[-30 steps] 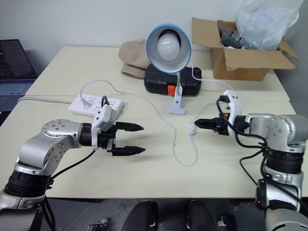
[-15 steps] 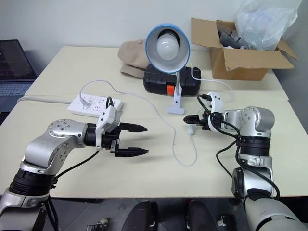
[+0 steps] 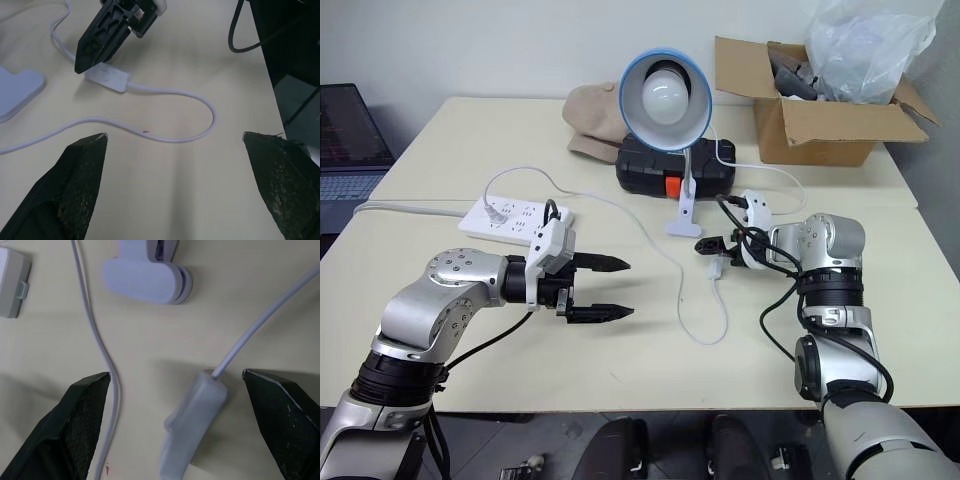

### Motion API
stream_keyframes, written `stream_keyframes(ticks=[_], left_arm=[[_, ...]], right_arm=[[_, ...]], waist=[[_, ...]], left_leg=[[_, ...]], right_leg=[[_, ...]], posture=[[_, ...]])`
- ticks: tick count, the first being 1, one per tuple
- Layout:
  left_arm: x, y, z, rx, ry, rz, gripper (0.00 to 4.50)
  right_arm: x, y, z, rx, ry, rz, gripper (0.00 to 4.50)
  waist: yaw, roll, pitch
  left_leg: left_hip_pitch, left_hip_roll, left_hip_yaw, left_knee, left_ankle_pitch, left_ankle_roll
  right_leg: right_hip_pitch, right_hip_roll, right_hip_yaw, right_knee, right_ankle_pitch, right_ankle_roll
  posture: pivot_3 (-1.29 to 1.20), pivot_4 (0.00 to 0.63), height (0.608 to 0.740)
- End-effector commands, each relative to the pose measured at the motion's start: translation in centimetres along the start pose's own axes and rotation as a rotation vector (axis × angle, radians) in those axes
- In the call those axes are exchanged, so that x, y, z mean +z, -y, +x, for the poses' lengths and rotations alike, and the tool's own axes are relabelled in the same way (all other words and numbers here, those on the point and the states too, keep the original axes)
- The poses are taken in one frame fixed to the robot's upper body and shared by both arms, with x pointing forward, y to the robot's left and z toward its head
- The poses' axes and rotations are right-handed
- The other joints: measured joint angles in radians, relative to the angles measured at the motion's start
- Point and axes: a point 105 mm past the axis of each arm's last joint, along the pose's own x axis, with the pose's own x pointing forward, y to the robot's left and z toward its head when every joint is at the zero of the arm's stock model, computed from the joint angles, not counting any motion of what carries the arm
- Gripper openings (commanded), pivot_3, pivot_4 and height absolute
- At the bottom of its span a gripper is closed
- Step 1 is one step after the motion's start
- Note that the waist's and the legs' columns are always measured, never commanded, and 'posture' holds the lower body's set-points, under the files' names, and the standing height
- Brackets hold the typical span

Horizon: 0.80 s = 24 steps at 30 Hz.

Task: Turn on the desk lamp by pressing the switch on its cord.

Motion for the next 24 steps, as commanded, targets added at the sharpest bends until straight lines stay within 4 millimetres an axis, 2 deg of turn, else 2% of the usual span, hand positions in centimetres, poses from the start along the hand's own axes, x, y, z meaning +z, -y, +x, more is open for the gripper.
stream_keyframes(ticks=[1, 7, 10, 14, 16, 19, 24], left_arm=[[0.6, -0.1, -0.1, 0.004, 0.02, 0.036, 4.5], [0.6, -0.1, 0.0, 0.004, 0.02, 0.039, 4.5], [0.6, -0.1, 0.0, 0.009, 0.018, 0.038, 4.5], [0.6, -0.2, 0.0, 0.012, 0.02, 0.036, 4.5], [0.7, -0.3, 0.0, 0.015, 0.024, 0.035, 4.5], [0.9, -0.6, 0.1, 0.026, 0.036, 0.028, 4.5], [1.9, -1.4, 0.3, 0.047, 0.092, -0.003, 4.5]], right_arm=[[0.9, 0.0, 0.0, -0.004, 0.025, -0.01, 3.52], [0.8, 0.5, 0.3, -0.013, 0.013, -0.002, 2.15], [0.8, 0.6, 0.3, -0.006, 0.013, 0.009, 1.62], [0.9, 0.6, 0.0, 0.009, 0.015, 0.025, 0.63], [1.0, 0.6, -0.2, 0.015, 0.019, 0.029, 0.39], [1.4, 0.4, -0.6, 0.03, 0.041, 0.028, 0.38], [3.0, -0.4, -1.9, 0.077, 0.144, 0.021, 0.37]], waist=[[0.0, 0.0, 0.0], [-0.002, 0.0, 0.0], [-0.003, 0.0, 0.0], [-0.006, 0.0, 0.0], [-0.006, 0.0, 0.0], [-0.004, 0.0, 0.0], [-0.003, 0.0, 0.0]], left_leg=[[0.0, 0.0, 0.0, 0.0, 0.0, 0.0], [0.0, 0.0, 0.001, 0.0, 0.0, 0.0], [0.0, 0.0, 0.001, 0.0, 0.0, 0.0], [0.0, 0.0, 0.001, 0.0, 0.0, 0.0], [0.0, 0.0, 0.001, 0.0, 0.0, 0.0], [0.0, 0.0, 0.001, 0.0, 0.0, 0.0], [-0.002, 0.0, 0.001, 0.0, 0.0, 0.0]], right_leg=[[0.0, 0.0, 0.0, 0.0, 0.0, 0.0], [0.0, 0.0, 0.001, 0.0, 0.0, 0.0], [0.0, 0.0, 0.001, 0.0, 0.0, 0.0], [-0.001, 0.0, 0.001, 0.0, 0.0, 0.0], [0.0, 0.0, 0.001, 0.0, 0.0, 0.0], [0.0, 0.0, 0.0, 0.0, 0.0, 0.0], [-0.002, 0.0, 0.001, 0.001, 0.0, 0.0]], posture=[[0.0, 0.15, 0.74], [0.0, 0.15, 0.74], [0.0, 0.15, 0.74], [0.0, 0.15, 0.74], [0.0, 0.15, 0.74], [0.0, 0.15, 0.74], [0.0, 0.15, 0.74]])
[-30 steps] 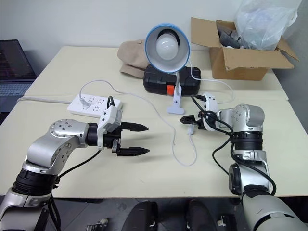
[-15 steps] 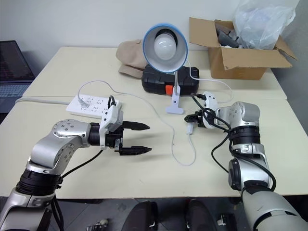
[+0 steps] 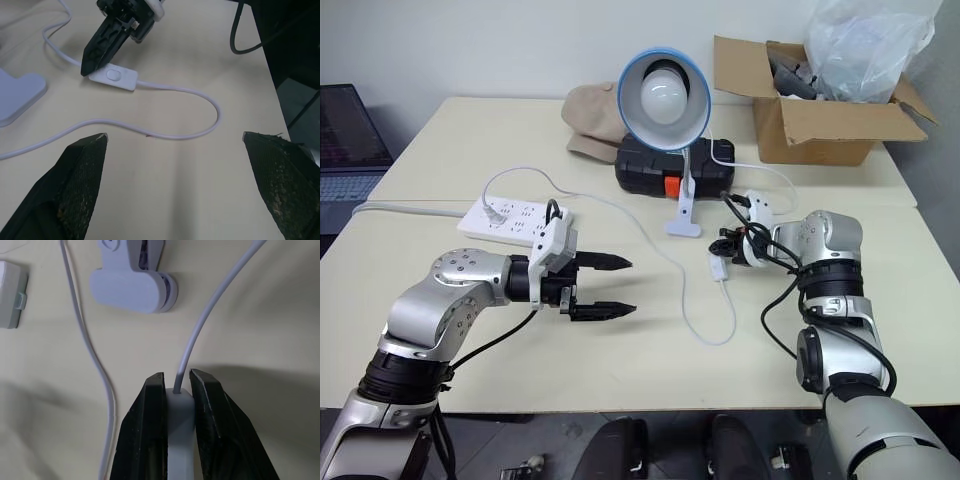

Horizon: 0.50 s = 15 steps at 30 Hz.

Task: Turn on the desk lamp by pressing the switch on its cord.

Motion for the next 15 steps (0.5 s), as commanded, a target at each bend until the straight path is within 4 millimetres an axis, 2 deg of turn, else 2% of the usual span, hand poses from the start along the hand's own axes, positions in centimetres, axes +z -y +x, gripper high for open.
stream_keyframes(ticks=[1, 4, 6, 15], left_arm=[[1.9, -0.6, -0.2, 0.018, 0.069, 0.002, 4.5], [3.3, -0.8, 0.2, 0.004, 0.138, -0.057, 4.5], [4.2, -1.1, 0.5, -0.009, 0.19, -0.106, 4.5], [6.4, -0.7, 2.3, -0.153, 0.305, -0.326, 4.5]], right_arm=[[2.6, -1.4, -1.8, 0.061, 0.147, -0.037, 0.37], [3.8, -3.3, -3.4, 0.178, 0.298, -0.06, 0.37], [3.9, -5.0, -4.6, 0.295, 0.39, -0.088, 0.37], [1.2, -9.5, -7.8, 0.57, 0.427, -0.19, 0.36]], waist=[[0.0, 0.0, 0.0], [0.001, 0.0, 0.0], [0.003, 0.0, 0.0], [0.0, 0.0, 0.0]], left_leg=[[0.0, 0.0, 0.0, 0.0, 0.0, 0.0], [-0.001, 0.0, 0.0, 0.0, 0.0, 0.0], [-0.003, 0.0, -0.001, 0.0, 0.0, 0.0], [-0.007, 0.0, 0.0, 0.001, 0.0, 0.0]], right_leg=[[0.0, 0.0, 0.0, 0.0, 0.0, 0.0], [-0.002, 0.0, 0.0, 0.0, 0.0, 0.0], [-0.003, 0.0, 0.0, 0.001, 0.0, 0.0], [-0.008, 0.0, 0.0, 0.005, 0.0, 0.0]], posture=[[0.0, 0.15, 0.74], [0.0, 0.15, 0.74], [0.0, 0.15, 0.74], [0.0, 0.15, 0.74]])
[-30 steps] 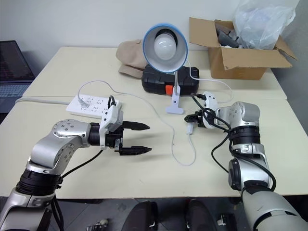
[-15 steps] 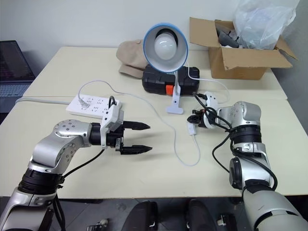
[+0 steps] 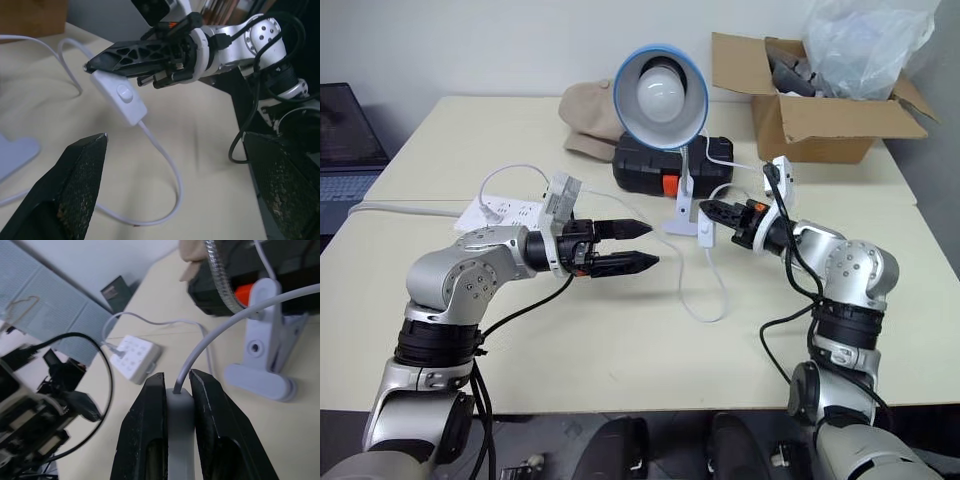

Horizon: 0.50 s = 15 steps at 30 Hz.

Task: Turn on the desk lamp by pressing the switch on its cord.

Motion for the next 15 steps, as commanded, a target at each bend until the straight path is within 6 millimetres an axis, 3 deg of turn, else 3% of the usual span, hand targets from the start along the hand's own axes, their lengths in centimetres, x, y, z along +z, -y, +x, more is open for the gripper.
stream_keyframes(ticks=[1, 8, 15], left_arm=[[1.6, 0.7, 0.8, -0.069, 0.065, -0.065, 4.5], [2.2, 1.5, 1.9, -0.165, 0.144, -0.25, 4.5], [2.4, 1.7, 2.0, -0.18, 0.159, -0.279, 4.5]], right_arm=[[0.9, -3.7, -0.5, 0.162, 0.047, -0.072, 0.36], [-0.1, -6.3, -1.2, 0.285, -0.006, -0.088, 0.36], [-0.5, -7.1, -1.5, 0.327, -0.037, -0.099, 0.36]], waist=[[0.0, 0.0, 0.0], [-0.003, 0.0, 0.0], [-0.007, 0.0, 0.0]], left_leg=[[0.0, 0.0, 0.0, 0.0, 0.0, 0.0], [0.0, 0.0, -0.001, 0.0, 0.0, 0.0], [0.0, 0.0, 0.0, 0.0, 0.0, 0.0]], right_leg=[[0.0, 0.0, 0.0, 0.0, 0.0, 0.0], [0.0, 0.0, 0.0, 0.0, 0.0, 0.0], [0.0, 0.0, 0.0, 0.0, 0.0, 0.0]], posture=[[0.0, 0.15, 0.74], [0.0, 0.15, 0.74], [0.0, 0.15, 0.74]])
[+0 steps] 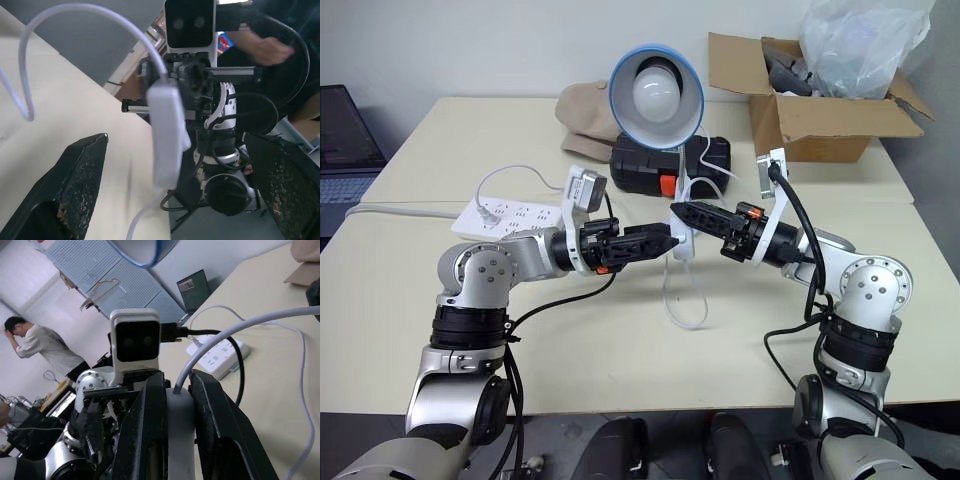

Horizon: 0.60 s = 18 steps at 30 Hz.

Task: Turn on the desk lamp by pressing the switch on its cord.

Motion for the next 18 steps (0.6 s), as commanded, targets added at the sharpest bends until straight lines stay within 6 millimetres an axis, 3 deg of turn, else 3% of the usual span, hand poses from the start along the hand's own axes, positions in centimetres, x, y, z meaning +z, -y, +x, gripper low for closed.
stream_keyframes(ticks=[1, 8, 13, 18], left_arm=[[0.9, 1.3, 0.2, -0.053, 0.008, 0.032, 4.5], [0.4, 1.7, 0.4, -0.082, -0.016, 0.045, 4.5], [0.2, 1.8, 0.6, -0.104, -0.021, 0.038, 3.91], [-0.2, 1.8, 0.7, -0.117, -0.033, 0.04, 3.02]], right_arm=[[0.3, -1.4, 0.0, 0.051, -0.002, -0.037, 0.36], [0.3, -1.8, 0.1, 0.064, -0.009, -0.036, 0.36], [0.2, -2.1, 0.3, 0.075, -0.016, -0.035, 0.36], [0.3, -2.4, 0.5, 0.084, -0.019, -0.033, 0.36]], waist=[[0.0, 0.0, 0.0], [0.0, 0.0, 0.0], [0.0, 0.0, 0.0], [0.0, 0.0, 0.0]], left_leg=[[0.0, 0.0, 0.0, 0.0, 0.0, 0.0], [0.0, 0.0, 0.0, 0.0, 0.0, 0.0], [0.0, 0.0, 0.0, 0.0, 0.0, 0.0], [0.0, 0.0, 0.0, 0.0, 0.0, 0.0]], right_leg=[[0.0, 0.0, 0.0, 0.0, 0.0, 0.0], [0.0, 0.0, 0.0, 0.0, 0.0, 0.0], [0.0, 0.0, 0.0, 0.0, 0.0, 0.0], [0.0, 0.0, 0.0, 0.0, 0.0, 0.0]], posture=[[0.0, 0.15, 0.74], [0.0, 0.15, 0.74], [0.0, 0.15, 0.74], [0.0, 0.15, 0.74]])
